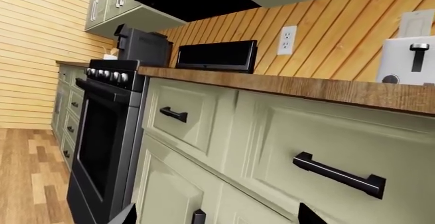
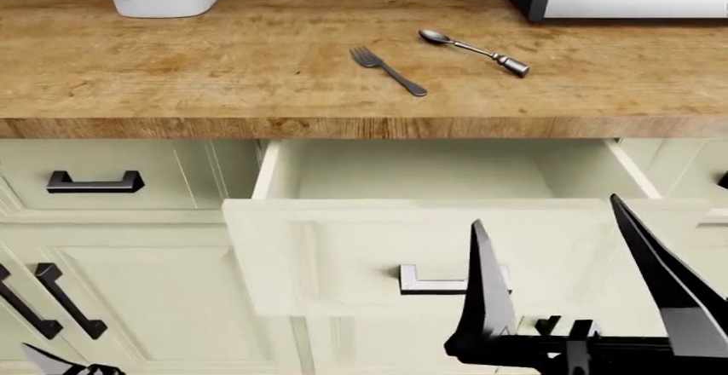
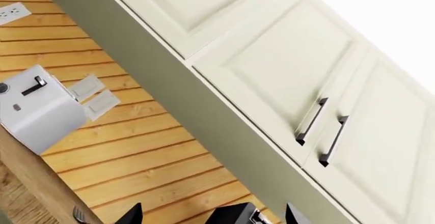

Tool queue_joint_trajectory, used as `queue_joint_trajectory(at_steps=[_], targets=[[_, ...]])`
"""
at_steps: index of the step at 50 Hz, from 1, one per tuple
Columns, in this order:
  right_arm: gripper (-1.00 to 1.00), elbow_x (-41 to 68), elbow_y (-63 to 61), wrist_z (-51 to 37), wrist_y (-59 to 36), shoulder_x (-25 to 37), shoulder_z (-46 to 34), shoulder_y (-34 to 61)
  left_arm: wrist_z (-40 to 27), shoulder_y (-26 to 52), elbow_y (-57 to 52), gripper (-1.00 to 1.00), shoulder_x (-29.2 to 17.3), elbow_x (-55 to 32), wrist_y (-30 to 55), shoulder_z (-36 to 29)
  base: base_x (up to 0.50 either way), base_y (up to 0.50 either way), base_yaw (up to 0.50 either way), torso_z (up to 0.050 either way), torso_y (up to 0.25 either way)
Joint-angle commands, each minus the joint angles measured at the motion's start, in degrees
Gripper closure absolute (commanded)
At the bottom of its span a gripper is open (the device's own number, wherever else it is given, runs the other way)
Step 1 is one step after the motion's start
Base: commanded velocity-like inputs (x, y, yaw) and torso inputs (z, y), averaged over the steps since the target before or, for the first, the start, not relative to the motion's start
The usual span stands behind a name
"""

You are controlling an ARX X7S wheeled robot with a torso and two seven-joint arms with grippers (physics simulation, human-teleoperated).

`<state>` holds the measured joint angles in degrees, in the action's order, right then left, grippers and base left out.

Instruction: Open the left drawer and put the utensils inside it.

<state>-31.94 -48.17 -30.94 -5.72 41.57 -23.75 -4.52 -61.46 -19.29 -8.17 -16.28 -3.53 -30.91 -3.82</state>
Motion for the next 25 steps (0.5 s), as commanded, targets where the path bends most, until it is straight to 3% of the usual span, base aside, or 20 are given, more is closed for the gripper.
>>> queue_joint_trajectory(at_steps=[1, 25], targets=[[-1.00, 0.66, -0.29, -0.62, 0.54, -0.01, 0.46, -0.13, 0.47, 0.14, -0.37, -1.00, -0.55, 0.94, -0.16, -0.48, 0.00, 0.00, 0.00, 0.050, 0.000], [-1.00, 0.87, -0.26, -1.43, 1.10, -0.07, 0.94, -0.75, 0.71, 0.36, -0.20, -1.00, -0.81, 0.22, 0.25, -0.80, 0.00, 0.00, 0.00, 0.050, 0.000]])
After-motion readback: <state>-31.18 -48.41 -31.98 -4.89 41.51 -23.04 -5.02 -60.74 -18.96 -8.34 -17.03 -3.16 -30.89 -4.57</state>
